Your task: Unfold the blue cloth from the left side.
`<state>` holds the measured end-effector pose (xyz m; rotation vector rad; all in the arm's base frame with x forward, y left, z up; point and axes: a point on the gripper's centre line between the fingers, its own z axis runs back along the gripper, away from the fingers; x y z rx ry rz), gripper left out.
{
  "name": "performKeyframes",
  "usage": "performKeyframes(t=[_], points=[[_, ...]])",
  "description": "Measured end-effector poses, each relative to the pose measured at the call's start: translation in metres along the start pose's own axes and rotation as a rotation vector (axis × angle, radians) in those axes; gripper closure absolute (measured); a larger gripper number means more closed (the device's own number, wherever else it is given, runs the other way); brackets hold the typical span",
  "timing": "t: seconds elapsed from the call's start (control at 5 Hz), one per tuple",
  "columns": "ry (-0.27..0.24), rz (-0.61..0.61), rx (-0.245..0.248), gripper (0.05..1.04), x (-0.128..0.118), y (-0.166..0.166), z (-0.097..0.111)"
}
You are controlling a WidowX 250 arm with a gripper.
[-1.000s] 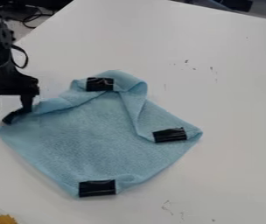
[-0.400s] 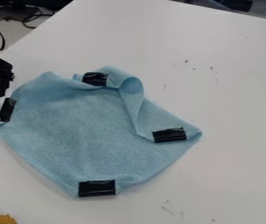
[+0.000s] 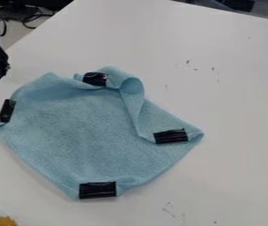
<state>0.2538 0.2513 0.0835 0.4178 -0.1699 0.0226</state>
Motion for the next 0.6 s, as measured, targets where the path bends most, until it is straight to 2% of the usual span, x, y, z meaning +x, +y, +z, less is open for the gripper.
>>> performKeyframes(t=[0.2, 0.4, 0.6], points=[[-0.036, -0.024, -0.085, 0.083, 0.003, -0.01, 0.014], [-0.016, -0.007, -0.197, 0.083, -0.003, -0.036, 0.032], [0.04, -0.009, -0.247, 0.083, -0.011, -0.064, 0.032]])
